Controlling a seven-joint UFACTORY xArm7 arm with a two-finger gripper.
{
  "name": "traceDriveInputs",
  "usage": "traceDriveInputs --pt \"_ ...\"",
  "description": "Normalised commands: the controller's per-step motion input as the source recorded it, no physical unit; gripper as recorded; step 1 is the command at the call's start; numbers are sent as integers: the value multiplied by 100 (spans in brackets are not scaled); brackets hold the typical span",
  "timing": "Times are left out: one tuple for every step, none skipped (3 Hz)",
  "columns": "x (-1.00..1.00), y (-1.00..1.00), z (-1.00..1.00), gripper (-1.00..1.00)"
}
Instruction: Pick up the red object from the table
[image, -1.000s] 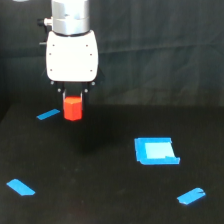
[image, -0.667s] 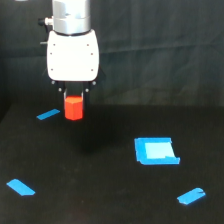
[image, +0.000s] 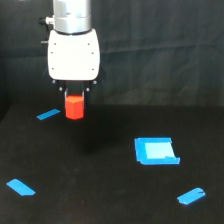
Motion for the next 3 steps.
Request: traceDriveInputs --pt "-7 0 18 -95" --pt "-3 9 23 -97" --pt "-4 -2 7 -100"
